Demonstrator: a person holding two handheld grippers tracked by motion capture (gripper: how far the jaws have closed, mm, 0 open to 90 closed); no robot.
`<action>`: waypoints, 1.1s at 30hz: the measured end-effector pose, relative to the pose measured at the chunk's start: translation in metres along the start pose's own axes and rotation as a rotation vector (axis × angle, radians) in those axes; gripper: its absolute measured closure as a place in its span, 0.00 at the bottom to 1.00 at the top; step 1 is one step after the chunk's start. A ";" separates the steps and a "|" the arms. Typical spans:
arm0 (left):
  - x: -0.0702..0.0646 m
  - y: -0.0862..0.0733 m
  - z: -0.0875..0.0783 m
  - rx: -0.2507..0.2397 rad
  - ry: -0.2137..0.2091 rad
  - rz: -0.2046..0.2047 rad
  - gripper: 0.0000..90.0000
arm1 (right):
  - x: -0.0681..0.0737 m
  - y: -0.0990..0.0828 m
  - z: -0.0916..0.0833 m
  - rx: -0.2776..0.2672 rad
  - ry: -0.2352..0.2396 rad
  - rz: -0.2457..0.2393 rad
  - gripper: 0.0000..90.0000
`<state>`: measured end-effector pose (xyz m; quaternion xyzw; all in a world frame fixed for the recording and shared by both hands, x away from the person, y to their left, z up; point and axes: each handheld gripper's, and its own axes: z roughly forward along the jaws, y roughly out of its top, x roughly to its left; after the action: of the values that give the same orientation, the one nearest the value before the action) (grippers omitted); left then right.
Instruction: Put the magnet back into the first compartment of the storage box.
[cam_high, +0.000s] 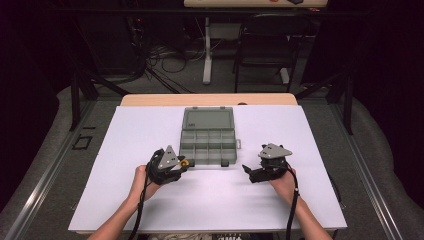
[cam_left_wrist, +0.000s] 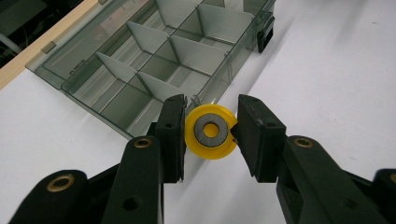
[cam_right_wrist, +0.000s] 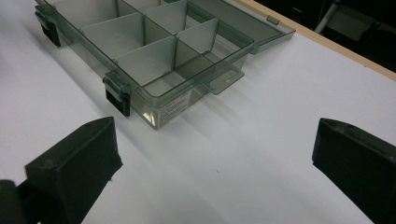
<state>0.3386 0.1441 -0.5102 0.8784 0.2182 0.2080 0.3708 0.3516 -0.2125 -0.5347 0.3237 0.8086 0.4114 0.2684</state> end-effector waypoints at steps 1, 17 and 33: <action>0.000 0.000 0.000 0.000 0.000 0.000 0.70 | 0.000 0.000 -0.001 -0.005 0.001 0.001 0.00; 0.005 0.010 0.002 -0.004 0.023 0.015 0.70 | -0.002 0.002 -0.002 -0.008 0.021 0.034 0.00; 0.027 0.018 0.008 -0.017 0.046 -0.015 0.71 | -0.003 0.004 -0.004 -0.018 0.030 0.040 0.00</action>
<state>0.3685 0.1432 -0.4965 0.8686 0.2314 0.2274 0.3745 0.3519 -0.2143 -0.5290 0.3309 0.8022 0.4290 0.2508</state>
